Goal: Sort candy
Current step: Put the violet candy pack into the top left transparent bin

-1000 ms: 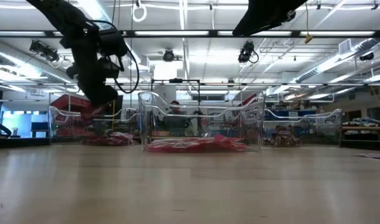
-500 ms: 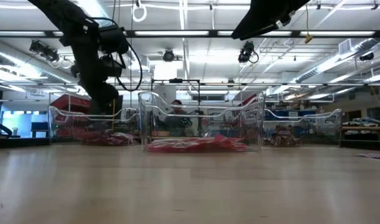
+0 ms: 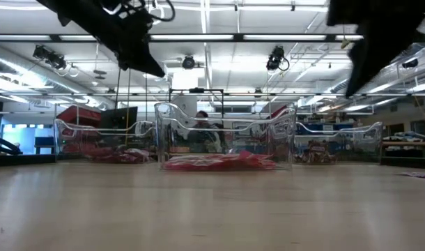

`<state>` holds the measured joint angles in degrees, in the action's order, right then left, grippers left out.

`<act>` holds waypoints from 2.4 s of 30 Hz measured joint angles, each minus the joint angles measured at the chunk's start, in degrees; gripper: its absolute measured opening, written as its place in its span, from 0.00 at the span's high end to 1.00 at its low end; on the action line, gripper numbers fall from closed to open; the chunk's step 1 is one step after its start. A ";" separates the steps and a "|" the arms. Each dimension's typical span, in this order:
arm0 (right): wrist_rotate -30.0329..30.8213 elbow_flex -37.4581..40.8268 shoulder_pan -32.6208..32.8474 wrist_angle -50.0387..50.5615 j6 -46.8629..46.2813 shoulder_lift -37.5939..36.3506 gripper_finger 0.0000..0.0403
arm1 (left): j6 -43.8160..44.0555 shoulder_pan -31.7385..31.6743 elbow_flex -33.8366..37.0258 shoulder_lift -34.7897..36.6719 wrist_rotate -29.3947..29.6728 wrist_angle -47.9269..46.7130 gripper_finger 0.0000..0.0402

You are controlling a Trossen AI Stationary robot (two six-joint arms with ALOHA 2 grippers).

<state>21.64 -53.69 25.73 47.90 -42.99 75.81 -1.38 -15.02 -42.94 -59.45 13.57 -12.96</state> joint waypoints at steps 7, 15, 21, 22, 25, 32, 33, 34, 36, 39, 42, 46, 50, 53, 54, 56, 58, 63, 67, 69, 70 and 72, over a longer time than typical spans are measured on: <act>-11.43 8.56 3.59 0.76 -5.11 0.00 0.39 | -0.42 3.14 0.04 -0.34 -0.60 1.11 0.97; -16.64 17.54 4.62 0.03 -5.50 0.00 0.45 | -0.07 3.15 0.04 -0.51 -0.85 0.45 0.96; -18.06 21.94 4.70 -2.03 -4.65 -0.26 0.52 | 0.05 3.17 0.07 -0.51 -1.27 -1.17 0.96; -17.79 22.15 4.72 -2.00 -4.57 -0.25 0.54 | 0.08 3.17 0.07 -0.51 -1.27 -1.29 0.96; -16.52 22.24 4.72 -1.42 -4.42 -0.19 0.62 | 0.38 3.17 0.07 -0.51 -1.29 -1.47 0.96; -13.67 20.29 4.68 -1.39 -1.85 0.04 0.96 | 1.34 3.21 0.07 -0.54 -1.75 1.64 0.97; -13.21 19.89 4.68 -1.45 -1.52 0.06 0.98 | 1.34 3.19 0.07 -0.54 -2.30 2.13 0.97; -12.81 19.47 4.68 -1.69 -1.39 0.12 0.98 | 1.34 3.19 0.07 -0.54 -3.05 2.57 0.97; -12.49 18.70 4.68 -2.12 -0.86 0.13 0.98 | 1.33 3.21 0.07 -0.54 -5.26 3.51 0.98; -12.40 17.79 4.68 -3.31 0.40 0.13 1.00 | 1.32 3.26 0.07 -0.54 -7.56 4.46 0.98; -11.89 17.11 4.68 -3.32 -1.94 0.11 0.98 | 0.32 3.78 0.07 -0.54 -7.92 4.49 0.98; -12.61 17.11 3.40 0.30 -17.11 0.11 0.89 | 0.16 5.09 0.07 -0.54 -7.92 4.43 0.99; -13.15 17.15 2.83 2.33 -29.21 0.09 0.74 | 0.12 6.44 0.07 -0.54 -7.92 4.47 0.99; -13.19 18.01 2.45 2.21 -32.62 0.07 0.60 | 0.10 7.00 0.07 -0.54 -7.92 4.26 0.99; -13.19 18.63 2.32 2.13 -33.82 0.07 0.56 | 0.12 7.21 0.07 -0.54 -7.90 4.14 0.99; -13.39 20.01 2.23 1.60 -35.72 0.02 0.47 | 0.10 7.50 0.09 -0.54 -7.89 3.99 0.99; -13.40 21.28 2.24 0.97 -37.04 -0.27 0.41 | -0.01 7.71 0.09 -0.54 -7.89 3.97 0.99; -12.49 22.79 2.26 -0.37 -38.34 -0.50 0.35 | -0.10 7.71 0.09 -0.54 -7.89 3.55 0.99; -10.22 23.05 2.28 -1.85 -38.00 -0.84 0.50 | -0.03 7.71 0.09 -0.54 -7.87 3.56 0.99; -9.18 23.14 2.43 -2.45 -36.88 -0.98 0.63 | -0.01 7.71 0.09 -0.56 -7.87 3.57 0.99; -9.03 23.16 2.43 -2.90 -35.96 -0.98 0.70 | 0.01 7.71 0.09 -0.56 -7.85 3.60 0.99; -8.94 23.16 2.50 -3.78 -34.26 -0.98 0.86 | 0.01 7.71 0.09 -0.56 -7.85 3.58 0.99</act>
<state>12.70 -30.52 28.23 44.12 -77.25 74.83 -1.36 -7.31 -42.85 -60.01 5.72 -9.39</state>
